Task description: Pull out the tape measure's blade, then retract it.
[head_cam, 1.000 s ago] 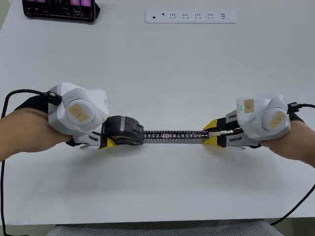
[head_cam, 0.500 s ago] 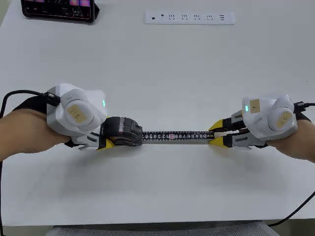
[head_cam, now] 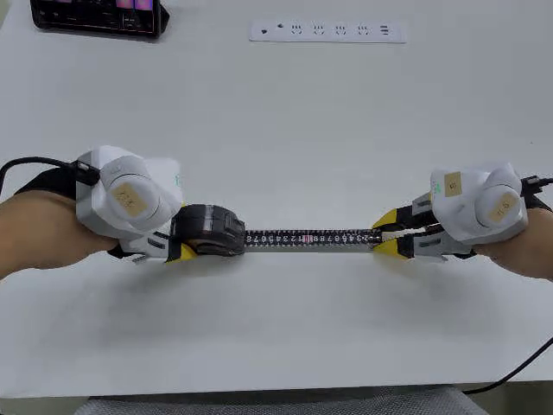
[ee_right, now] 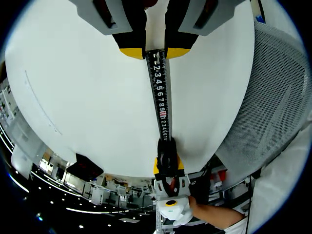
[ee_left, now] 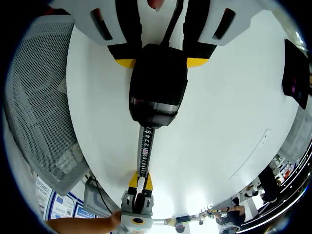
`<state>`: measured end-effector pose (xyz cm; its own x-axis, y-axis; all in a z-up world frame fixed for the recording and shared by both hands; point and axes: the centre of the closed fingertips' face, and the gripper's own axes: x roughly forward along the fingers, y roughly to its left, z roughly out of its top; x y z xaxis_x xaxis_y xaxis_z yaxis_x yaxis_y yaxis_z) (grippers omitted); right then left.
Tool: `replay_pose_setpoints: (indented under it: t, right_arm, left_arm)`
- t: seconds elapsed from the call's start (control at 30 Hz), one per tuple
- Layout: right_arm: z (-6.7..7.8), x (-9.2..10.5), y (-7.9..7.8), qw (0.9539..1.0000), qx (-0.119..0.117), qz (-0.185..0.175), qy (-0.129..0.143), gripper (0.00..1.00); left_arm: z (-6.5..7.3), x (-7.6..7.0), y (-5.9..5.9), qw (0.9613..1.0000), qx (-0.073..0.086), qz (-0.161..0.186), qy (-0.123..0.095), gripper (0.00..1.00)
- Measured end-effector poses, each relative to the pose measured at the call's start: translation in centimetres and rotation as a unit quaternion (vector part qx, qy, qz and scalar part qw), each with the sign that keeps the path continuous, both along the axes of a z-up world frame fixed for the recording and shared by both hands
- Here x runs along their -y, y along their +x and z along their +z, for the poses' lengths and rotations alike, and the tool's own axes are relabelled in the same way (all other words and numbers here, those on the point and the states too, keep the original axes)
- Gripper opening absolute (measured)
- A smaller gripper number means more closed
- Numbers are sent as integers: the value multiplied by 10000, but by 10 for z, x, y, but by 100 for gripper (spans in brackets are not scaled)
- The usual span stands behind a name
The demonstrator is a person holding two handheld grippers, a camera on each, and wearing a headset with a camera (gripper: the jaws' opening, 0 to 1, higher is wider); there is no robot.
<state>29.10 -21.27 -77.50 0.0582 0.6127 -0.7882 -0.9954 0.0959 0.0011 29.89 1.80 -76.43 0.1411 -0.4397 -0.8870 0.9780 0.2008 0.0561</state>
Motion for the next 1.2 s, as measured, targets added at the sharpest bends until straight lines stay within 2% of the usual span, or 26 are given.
replay_pose_setpoints:
  t: [1.2]
  right_arm:
    - [1, 31, 0, 9995, -83, -76, -299, 10]
  left_arm:
    - [1, 0, -1, 10000, 8, 3, 19, 27]
